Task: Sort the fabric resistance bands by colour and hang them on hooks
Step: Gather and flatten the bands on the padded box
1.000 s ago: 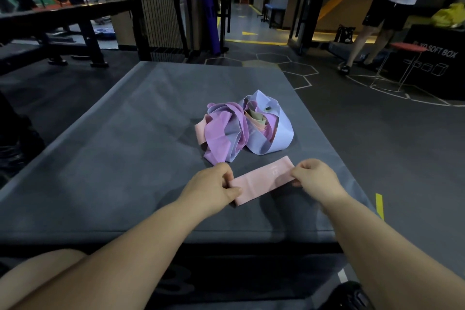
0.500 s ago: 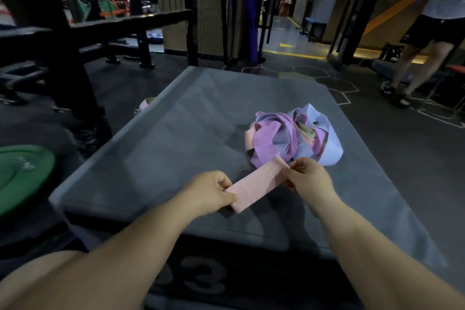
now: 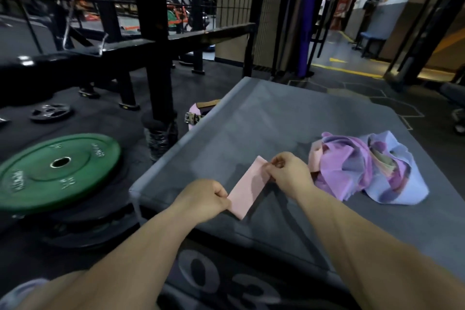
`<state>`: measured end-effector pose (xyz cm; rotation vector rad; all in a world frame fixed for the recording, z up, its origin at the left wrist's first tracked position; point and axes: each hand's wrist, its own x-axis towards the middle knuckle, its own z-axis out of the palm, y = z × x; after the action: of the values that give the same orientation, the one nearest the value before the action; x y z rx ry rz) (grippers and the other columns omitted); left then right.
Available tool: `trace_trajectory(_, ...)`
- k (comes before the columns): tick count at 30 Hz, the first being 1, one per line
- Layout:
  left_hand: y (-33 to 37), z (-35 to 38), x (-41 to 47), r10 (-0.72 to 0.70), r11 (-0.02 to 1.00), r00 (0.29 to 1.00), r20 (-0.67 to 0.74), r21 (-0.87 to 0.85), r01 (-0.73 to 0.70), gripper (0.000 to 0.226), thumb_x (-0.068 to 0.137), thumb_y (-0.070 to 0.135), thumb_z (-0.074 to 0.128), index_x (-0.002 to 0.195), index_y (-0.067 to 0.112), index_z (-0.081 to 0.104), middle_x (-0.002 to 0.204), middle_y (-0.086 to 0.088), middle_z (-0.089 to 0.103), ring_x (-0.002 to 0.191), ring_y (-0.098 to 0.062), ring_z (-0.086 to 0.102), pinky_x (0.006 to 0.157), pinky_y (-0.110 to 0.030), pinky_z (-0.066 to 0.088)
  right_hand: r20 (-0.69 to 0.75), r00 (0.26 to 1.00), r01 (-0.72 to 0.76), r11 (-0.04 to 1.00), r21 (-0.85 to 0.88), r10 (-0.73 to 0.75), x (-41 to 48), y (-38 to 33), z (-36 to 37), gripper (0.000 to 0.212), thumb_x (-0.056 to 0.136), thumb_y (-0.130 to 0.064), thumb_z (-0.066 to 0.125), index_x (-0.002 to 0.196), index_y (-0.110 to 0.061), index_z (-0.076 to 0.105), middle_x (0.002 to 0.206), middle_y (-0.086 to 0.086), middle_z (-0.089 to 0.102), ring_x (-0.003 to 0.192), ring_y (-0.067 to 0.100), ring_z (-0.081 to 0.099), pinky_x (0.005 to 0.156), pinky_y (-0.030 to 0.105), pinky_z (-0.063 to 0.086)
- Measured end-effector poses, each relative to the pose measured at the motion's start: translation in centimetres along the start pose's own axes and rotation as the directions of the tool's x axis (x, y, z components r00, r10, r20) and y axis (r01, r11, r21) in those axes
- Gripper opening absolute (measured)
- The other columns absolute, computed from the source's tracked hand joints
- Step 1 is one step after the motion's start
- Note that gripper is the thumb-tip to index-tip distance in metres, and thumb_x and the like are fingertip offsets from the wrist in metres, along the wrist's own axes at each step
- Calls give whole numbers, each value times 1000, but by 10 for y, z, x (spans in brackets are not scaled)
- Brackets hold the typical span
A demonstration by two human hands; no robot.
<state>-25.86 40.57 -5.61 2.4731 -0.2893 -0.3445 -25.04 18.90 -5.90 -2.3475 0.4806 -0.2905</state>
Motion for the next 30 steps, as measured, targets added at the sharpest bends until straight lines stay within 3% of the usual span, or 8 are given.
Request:
trace_trajectory(10, -15, -4, 14, -20, 999, 997, -79, 41, 24, 13, 82, 43, 65, 84, 35, 55, 97, 14, 65, 98, -12, 60, 88, -32, 48, 51, 999, 13, 994, -105, -8, 30, -21, 33, 7, 90, -26, 64, 93, -23, 59, 88, -6, 59, 87, 15, 56, 72, 22, 37)
trace_trajectory(20, -14, -6, 17, -33, 999, 987, -158, 37, 39, 15, 87, 44, 61, 97, 35, 54, 105, 15, 62, 104, -12, 57, 82, -29, 43, 42, 999, 20, 984, -176, -13, 41, -25, 40, 6, 88, -22, 64, 90, -25, 60, 96, -3, 67, 94, 18, 60, 74, 24, 41)
trace_trajectory(30, -10, -3, 16, 2, 989, 984, -176, 146, 24, 13, 89, 41, 52, 96, 31, 55, 107, 8, 64, 106, -19, 55, 82, -31, 44, 28, 999, 46, 977, -209, -41, 37, -25, 46, 17, 90, -23, 61, 105, -18, 67, 109, 2, 69, 104, 23, 61, 82, 25, 43)
